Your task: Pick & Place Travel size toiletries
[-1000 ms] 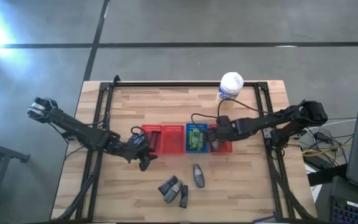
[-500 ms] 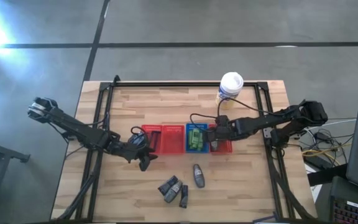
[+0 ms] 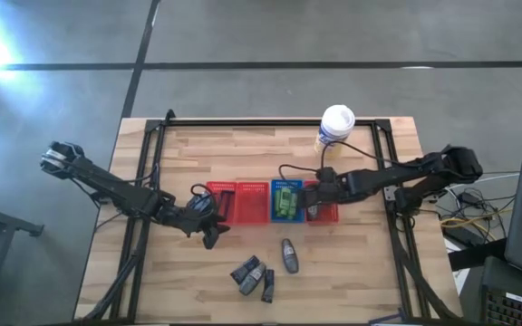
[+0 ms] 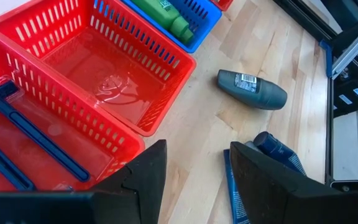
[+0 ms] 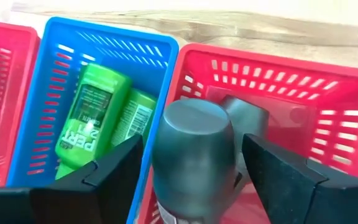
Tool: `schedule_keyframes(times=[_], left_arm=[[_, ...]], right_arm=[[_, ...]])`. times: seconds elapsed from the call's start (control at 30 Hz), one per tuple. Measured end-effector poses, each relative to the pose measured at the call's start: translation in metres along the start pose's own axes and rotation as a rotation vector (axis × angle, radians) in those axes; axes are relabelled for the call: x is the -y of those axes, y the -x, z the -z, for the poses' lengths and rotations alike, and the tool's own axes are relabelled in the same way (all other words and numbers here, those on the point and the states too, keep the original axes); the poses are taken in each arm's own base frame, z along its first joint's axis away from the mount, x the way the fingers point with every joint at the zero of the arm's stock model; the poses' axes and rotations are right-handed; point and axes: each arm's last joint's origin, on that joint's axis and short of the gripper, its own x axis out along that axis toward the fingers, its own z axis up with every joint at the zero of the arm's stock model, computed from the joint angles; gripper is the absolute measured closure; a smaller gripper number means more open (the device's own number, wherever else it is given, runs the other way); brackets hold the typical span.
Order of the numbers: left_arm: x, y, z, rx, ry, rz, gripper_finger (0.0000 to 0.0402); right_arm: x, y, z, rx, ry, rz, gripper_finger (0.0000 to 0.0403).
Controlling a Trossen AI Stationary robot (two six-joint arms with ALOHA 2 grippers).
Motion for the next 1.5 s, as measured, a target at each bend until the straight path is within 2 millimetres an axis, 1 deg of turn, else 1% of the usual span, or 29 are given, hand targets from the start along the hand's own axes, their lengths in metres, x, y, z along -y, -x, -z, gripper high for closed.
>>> schedule_keyframes(times=[0.2,0.3,0.37,0.47,0.6,0.73,0.87,0.97,1.13,1.37,1.5], left_arm=[[0.0,0.0,0.0,0.0,-0.002,0.0,0.022],[0.0,0.0,0.0,0.0,-0.003,0.0,0.022],[0.0,0.0,0.0,0.0,-0.003,0.0,0.022],[0.0,0.0,0.0,0.0,-0.004,0.0,0.022],[0.0,0.0,0.0,0.0,-0.007,-0.001,0.022],[0.0,0.0,0.0,-0.001,-0.008,-0.001,0.022],[0.0,0.0,0.0,-0.001,-0.008,-0.002,0.022],[0.0,0.0,0.0,-0.003,-0.009,-0.001,0.022],[0.0,0.0,0.001,-0.026,-0.011,0.016,0.022],[0.001,0.0,0.002,-0.048,-0.045,0.033,0.022],[0.0,0.0,0.002,-0.051,-0.074,0.032,0.022]], right_arm=[[0.003,0.02,-0.003,-0.012,0.038,0.061,0.0105],[0.002,0.031,-0.002,-0.016,0.062,0.081,0.0092],[-0.004,0.039,0.0,-0.021,0.083,0.055,0.0084],[-0.019,0.047,0.007,-0.073,0.119,0.005,0.0075],[-0.043,0.048,0.028,-0.172,0.173,-0.024,0.0071],[-0.072,0.043,0.054,-0.21,0.225,-0.033,0.0076],[-0.095,0.029,0.077,-0.291,0.257,-0.013,0.0082],[-0.107,0.015,0.094,-0.355,0.283,0.008,0.0085],[-0.117,-0.002,0.117,-0.429,0.309,0.047,0.0078],[-0.126,-0.017,0.133,-0.488,0.305,0.064,0.0057],[-0.123,-0.029,0.14,-0.492,0.299,0.103,0.0051]])
